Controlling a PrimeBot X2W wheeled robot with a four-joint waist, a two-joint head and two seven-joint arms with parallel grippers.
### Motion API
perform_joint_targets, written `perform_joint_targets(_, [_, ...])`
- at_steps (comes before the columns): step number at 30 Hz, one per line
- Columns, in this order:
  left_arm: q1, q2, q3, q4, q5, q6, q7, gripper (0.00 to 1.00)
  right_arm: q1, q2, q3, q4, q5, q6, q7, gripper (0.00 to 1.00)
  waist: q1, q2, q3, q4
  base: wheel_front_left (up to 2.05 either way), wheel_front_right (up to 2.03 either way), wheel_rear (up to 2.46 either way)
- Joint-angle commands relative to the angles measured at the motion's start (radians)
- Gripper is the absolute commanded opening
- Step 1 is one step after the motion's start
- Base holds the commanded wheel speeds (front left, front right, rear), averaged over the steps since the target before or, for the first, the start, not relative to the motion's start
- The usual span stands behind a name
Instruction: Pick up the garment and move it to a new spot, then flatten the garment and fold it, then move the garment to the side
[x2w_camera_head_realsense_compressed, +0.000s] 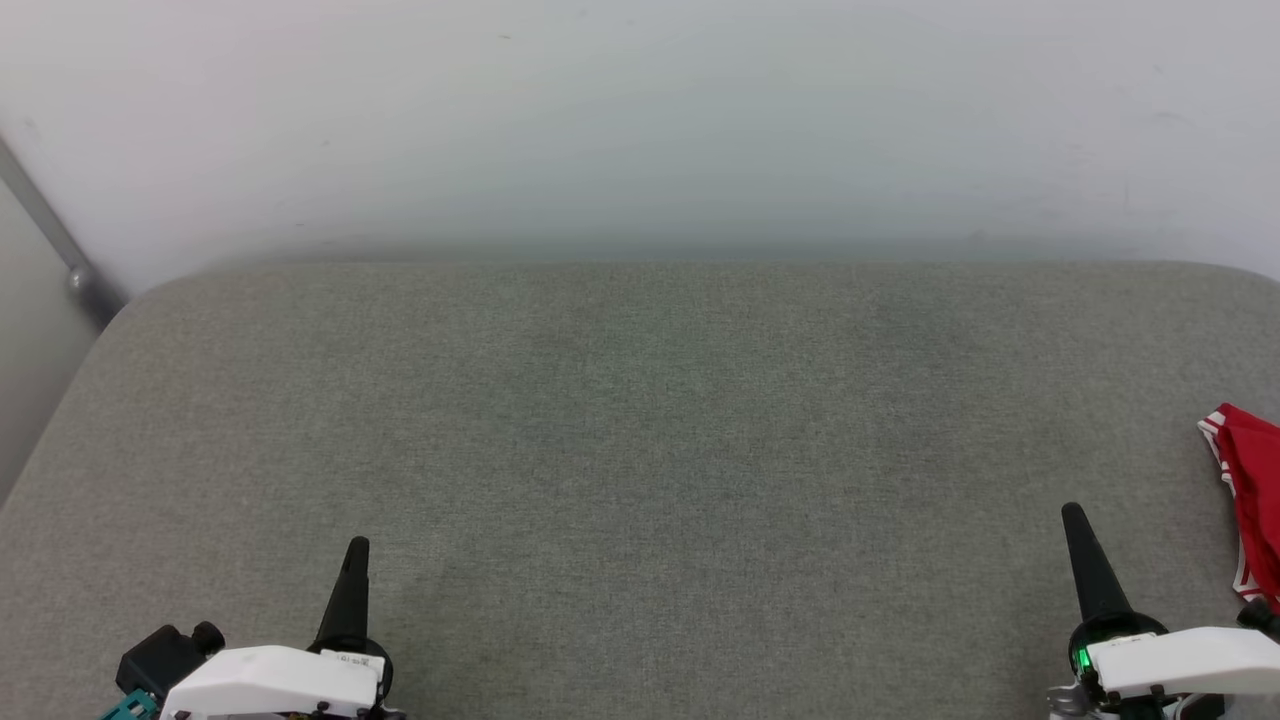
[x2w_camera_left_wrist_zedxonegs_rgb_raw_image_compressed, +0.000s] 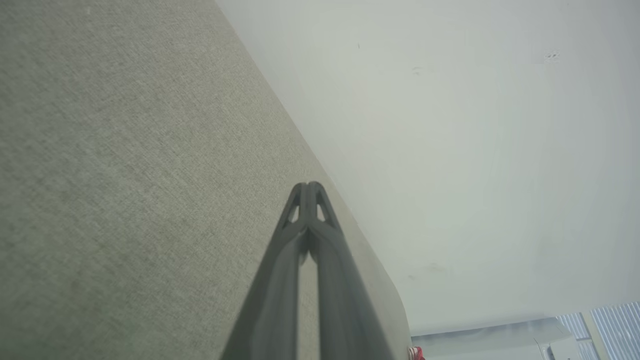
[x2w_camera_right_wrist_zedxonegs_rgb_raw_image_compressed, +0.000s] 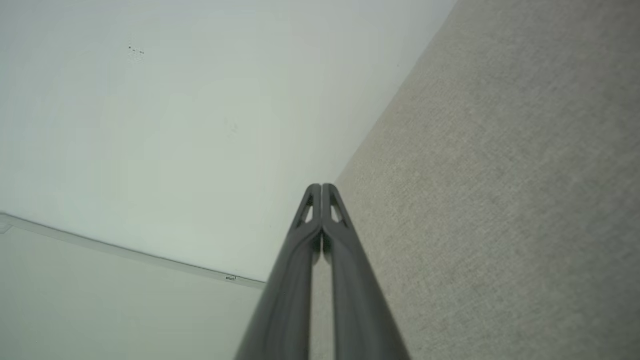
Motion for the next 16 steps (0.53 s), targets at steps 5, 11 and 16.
perform_joint_targets(5, [-0.035, 0.004, 0.009, 0.002, -0.074, -0.013, 0.018, 0.00, -0.036, -0.007, -0.005, 0.004, 0.070, 0.000, 0.018, 0.00, 0.0000, 0.0000, 0.002, -0.003, 0.00, 0.00, 0.00])
perform_joint_targets(11, [-0.050, 0.004, 0.017, 0.009, -0.134, -0.018, 0.032, 0.00, -0.051, -0.007, -0.009, 0.012, 0.127, 0.000, 0.033, 0.00, 0.0000, 0.0000, 0.005, -0.006, 0.00, 0.00, 0.00])
perform_joint_targets(16, [-0.059, 0.003, 0.023, 0.016, -0.183, -0.022, 0.045, 0.00, -0.061, -0.006, -0.012, 0.020, 0.171, 0.000, 0.046, 0.00, 0.0000, 0.0000, 0.007, -0.008, 0.00, 0.00, 0.00])
